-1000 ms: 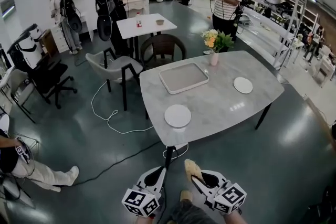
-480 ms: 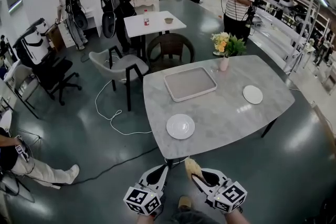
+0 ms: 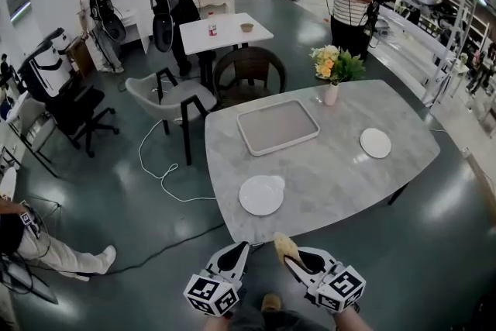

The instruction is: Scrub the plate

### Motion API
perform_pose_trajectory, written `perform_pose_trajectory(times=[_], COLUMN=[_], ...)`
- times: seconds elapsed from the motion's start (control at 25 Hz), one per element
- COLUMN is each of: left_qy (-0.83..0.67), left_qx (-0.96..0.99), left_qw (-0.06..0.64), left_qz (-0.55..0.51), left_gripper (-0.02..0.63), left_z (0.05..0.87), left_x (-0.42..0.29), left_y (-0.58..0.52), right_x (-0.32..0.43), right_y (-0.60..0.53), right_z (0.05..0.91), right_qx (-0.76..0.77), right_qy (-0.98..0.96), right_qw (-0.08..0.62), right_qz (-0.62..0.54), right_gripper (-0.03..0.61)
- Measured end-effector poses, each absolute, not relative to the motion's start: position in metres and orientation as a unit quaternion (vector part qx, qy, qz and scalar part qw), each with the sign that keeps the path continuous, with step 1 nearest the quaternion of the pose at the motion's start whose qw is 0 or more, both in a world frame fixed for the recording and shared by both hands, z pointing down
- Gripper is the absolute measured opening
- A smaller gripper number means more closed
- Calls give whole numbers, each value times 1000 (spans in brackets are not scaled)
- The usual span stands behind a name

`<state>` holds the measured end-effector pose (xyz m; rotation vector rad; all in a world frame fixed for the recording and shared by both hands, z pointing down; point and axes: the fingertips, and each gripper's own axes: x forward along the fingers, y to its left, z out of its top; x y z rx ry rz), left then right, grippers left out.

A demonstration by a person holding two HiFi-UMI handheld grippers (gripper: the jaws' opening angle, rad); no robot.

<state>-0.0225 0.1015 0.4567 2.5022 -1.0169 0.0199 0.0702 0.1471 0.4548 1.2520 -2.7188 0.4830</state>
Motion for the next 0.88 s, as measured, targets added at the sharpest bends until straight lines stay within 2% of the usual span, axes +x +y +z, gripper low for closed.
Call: perform_pose_trajectory(times=[0.4,0.88], left_qy=[-375,-340], left_qx=[897,910], left_qw=[232,232], left_qz=[26,45], left_gripper=[12,12], left_z=[470,476], left_x=[-29,-19], left_y=[83,9], right_x=[66,61], right_y=[122,54], right_z=[465,471], right_qx=[403,401], right_qy=[-897,-894], right_qw=[53,73], right_qz=[175,186], right_gripper=[81,81])
